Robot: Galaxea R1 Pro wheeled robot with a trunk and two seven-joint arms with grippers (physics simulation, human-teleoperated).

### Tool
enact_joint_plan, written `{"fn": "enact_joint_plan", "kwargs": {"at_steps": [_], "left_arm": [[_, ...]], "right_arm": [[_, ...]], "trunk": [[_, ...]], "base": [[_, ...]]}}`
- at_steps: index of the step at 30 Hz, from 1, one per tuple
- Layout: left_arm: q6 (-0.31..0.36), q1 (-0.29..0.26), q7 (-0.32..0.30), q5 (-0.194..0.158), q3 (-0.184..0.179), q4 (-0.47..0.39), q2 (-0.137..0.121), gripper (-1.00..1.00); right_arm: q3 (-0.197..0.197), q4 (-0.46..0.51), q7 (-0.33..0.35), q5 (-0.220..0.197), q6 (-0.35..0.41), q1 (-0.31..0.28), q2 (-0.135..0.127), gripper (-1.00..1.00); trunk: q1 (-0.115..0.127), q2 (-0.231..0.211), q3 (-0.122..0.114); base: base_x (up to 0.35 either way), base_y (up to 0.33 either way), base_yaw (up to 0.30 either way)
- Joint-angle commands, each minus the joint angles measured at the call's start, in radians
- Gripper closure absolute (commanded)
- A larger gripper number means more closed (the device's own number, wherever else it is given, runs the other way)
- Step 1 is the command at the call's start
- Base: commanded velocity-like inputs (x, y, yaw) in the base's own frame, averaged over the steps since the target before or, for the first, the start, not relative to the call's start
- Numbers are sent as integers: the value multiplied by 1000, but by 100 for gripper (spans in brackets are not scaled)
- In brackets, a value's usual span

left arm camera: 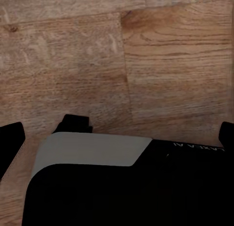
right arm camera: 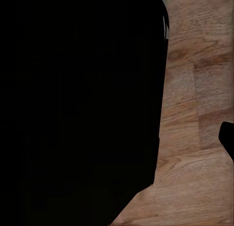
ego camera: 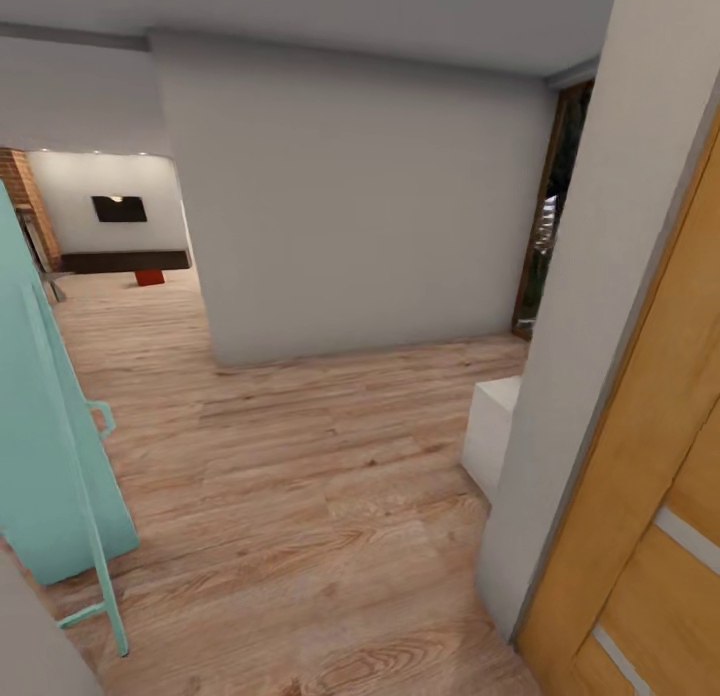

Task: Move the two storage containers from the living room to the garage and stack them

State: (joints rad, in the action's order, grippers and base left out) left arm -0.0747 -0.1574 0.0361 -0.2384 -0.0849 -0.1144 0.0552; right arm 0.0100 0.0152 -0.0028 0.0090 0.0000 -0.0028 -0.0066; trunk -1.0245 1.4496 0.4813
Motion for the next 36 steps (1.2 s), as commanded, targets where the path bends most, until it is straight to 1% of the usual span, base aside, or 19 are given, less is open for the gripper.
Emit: {"fn": "enact_joint_plan", "kwargs": {"at_steps": [1,5,11,17,21,27,36], "left_arm": [[-5,-1,4,-9,-9,1,0,-100],[-7,0,4,-9,-9,1,0,-100],[-7,6,4,-9,-9,1,0,-100],[-7,7,4,-9,-9,1,0,-100],[-7,8,4,-9,-9,1,0,-100],[-7,8,4,-9,-9,1,0,-100],[-7,9,2,-9,-9,1,0,-100]], "right_arm": [[1,0,0,1,0,0,0,-100],[2,0,0,2,0,0,-1,-100],[1,0,0,0,0,0,-4,-100],[-1,-2,0,-2,0,0,-1,-100],[0,-4,0,-1,0,0,3,-100],[-4,-1,0,-6,0,0,-1,-100],[-6,-1,0,-8,0,0,1,-100]], "trunk": [[-1,0,1],[-1,0,0],[-1,0,0],[-1,0,0],[-1,0,-1],[-1,0,-4],[-1,0,-8]], "base": [[318,1,149],[318,1,135],[318,0,39],[318,0,17],[318,0,144],[318,0,104],[317,22,62]]}}
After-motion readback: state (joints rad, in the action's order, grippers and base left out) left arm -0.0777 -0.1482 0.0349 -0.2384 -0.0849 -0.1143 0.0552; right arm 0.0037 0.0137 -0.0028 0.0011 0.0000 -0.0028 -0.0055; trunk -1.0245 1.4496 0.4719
